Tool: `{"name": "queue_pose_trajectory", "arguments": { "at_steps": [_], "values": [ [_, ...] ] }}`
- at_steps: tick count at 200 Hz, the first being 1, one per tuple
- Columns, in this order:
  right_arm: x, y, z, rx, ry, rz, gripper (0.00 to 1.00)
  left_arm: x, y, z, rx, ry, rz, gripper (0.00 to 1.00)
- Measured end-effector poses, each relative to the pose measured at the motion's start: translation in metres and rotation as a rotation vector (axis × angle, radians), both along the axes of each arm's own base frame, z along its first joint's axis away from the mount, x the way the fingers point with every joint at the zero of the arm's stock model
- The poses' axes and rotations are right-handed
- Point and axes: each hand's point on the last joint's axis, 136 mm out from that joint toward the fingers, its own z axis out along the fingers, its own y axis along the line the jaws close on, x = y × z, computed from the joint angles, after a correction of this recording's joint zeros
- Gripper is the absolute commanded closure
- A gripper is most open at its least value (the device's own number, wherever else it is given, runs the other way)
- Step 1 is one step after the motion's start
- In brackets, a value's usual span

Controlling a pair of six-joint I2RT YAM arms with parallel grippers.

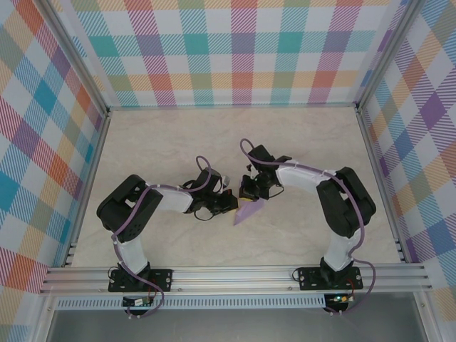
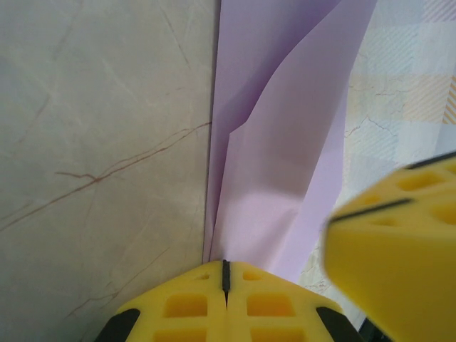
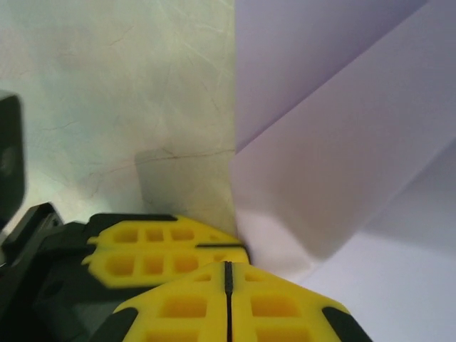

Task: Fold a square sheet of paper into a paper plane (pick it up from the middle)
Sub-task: Fourth fold the wing at the center of the table.

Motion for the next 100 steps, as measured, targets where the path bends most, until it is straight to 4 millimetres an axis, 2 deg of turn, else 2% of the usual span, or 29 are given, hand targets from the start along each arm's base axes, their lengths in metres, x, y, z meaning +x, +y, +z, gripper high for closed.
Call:
{"name": "queue_pose_trajectory", "arguments": {
  "at_steps": [58, 100],
  "values": [
    [-0.011, -0.009, -0.026, -0.031, 0.023, 0.018, 0.95, 0.000, 0.000, -0.001, 0.010, 0.011, 0.000, 1.00],
    [-0.010, -0.010, -0.027, -0.010, 0.004, 0.035, 0.95, 0.000, 0.001, -0.002, 0.017, 0.019, 0.001, 1.00]
  ]
}}
